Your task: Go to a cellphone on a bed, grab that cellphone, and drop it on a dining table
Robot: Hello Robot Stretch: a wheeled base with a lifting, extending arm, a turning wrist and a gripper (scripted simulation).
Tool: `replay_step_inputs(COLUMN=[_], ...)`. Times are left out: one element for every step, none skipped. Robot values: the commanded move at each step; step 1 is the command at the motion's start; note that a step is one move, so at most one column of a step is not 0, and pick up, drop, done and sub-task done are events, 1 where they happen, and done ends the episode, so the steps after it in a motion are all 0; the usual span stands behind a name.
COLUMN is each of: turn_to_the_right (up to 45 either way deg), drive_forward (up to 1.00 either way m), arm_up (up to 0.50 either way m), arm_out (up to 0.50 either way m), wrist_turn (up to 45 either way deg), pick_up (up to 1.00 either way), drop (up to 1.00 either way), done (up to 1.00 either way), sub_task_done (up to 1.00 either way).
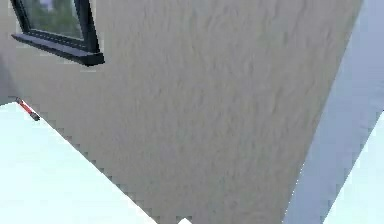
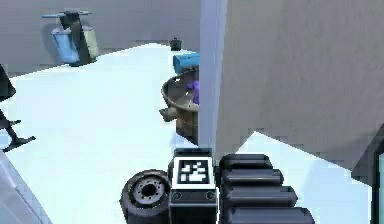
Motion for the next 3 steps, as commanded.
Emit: replay_step_inputs(turn_to_the_right=[-45.0,-12.0,0.0], drive_forward=[0.00,0.00,0.45], arm_up=[0.00,0.00,0.00], arm_out=[0.00,0.00,0.00], wrist_turn=[0.0,0.0,0.0], pick_up=[0.00,0.00,0.00], drop=[0.00,0.00,0.00], done=[0.00,0.00,0.00], sub_task_done=[0.00,0.00,0.00])
